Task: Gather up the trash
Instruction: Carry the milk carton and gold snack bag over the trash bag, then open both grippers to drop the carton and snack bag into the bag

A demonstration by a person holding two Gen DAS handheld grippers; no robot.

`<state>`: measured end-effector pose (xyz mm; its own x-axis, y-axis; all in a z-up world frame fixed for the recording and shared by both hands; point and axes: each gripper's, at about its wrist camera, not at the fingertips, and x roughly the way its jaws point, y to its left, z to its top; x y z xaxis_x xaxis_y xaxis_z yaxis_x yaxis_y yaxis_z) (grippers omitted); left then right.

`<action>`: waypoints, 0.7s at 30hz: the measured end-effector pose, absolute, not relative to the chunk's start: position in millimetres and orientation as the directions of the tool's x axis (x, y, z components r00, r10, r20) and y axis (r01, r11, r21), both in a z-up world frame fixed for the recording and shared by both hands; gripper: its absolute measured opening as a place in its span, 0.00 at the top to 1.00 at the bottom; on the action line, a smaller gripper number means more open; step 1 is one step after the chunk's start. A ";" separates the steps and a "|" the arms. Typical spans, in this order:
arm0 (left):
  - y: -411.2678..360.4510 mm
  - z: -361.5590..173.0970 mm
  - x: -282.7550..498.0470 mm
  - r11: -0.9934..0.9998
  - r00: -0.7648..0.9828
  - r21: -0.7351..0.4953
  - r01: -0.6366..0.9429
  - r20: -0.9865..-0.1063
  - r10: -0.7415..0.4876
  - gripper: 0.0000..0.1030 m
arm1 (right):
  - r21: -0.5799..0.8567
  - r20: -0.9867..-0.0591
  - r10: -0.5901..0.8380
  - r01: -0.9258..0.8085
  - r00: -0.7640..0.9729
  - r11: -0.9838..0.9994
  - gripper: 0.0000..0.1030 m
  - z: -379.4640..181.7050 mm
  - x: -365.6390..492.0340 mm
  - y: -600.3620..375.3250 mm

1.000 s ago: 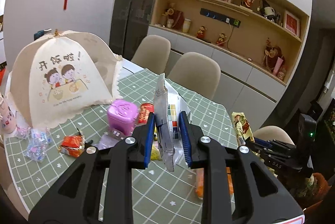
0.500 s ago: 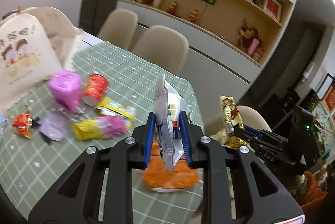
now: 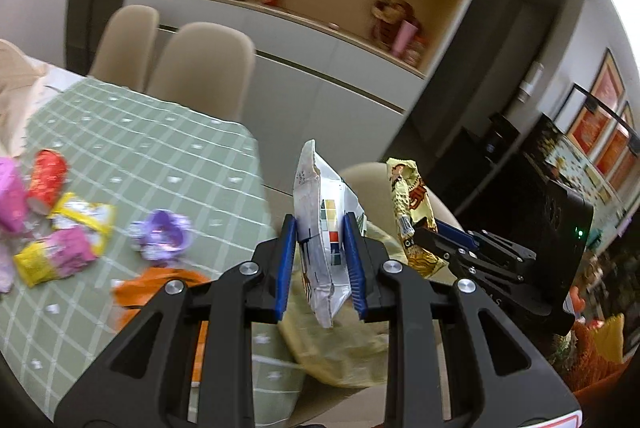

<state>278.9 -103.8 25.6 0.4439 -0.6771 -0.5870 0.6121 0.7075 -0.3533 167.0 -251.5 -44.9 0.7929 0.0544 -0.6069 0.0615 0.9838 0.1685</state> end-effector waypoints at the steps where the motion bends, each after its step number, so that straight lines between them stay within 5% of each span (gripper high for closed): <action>1: -113.8 22.2 278.6 0.694 0.425 -0.362 0.623 -0.588 -0.688 0.78 | 0.166 -0.605 0.043 0.074 0.795 0.983 0.76 -45.4 162.0 -259.0; 21: -210.9 -64.9 276.2 0.706 0.298 -0.268 0.656 -0.767 -0.568 0.78 | 0.202 -0.613 0.083 0.054 0.786 0.978 0.76 -78.3 140.7 -297.3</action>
